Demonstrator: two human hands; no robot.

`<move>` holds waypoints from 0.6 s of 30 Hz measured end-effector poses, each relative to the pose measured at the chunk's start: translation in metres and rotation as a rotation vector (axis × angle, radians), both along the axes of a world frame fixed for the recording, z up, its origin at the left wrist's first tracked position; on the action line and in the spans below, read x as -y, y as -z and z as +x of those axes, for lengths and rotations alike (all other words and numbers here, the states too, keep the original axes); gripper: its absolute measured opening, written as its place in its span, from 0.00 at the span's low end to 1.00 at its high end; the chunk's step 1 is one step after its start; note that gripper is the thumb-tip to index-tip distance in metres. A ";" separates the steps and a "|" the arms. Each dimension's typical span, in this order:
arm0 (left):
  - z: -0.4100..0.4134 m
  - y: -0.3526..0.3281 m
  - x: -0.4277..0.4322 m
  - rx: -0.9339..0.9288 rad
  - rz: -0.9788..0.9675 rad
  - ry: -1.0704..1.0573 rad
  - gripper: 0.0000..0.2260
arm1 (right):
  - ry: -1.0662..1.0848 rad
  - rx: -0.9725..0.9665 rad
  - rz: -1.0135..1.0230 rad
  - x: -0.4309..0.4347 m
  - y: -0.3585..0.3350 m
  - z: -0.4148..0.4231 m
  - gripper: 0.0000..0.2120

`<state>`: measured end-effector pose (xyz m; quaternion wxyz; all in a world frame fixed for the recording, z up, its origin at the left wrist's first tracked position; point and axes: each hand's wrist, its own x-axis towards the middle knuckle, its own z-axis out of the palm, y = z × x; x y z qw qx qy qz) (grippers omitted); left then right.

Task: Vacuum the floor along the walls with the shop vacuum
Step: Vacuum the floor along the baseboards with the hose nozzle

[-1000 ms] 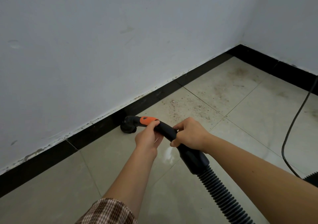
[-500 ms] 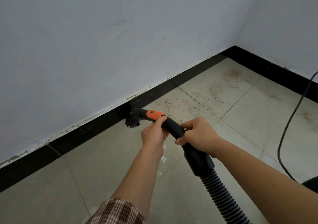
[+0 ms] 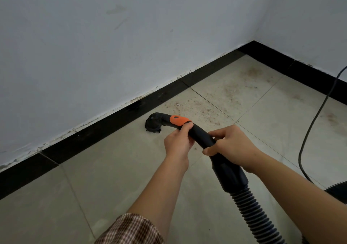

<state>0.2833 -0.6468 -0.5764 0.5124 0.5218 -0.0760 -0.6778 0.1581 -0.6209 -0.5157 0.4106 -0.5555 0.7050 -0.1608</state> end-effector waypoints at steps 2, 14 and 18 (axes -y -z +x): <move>-0.006 -0.002 -0.004 -0.002 0.015 -0.009 0.03 | 0.012 0.026 0.017 -0.005 -0.002 -0.006 0.12; -0.036 -0.013 -0.025 -0.017 0.043 0.049 0.04 | 0.053 0.038 0.047 -0.030 -0.013 -0.039 0.10; -0.046 -0.013 -0.030 0.001 0.050 0.095 0.04 | 0.076 0.024 0.055 -0.036 -0.014 -0.047 0.10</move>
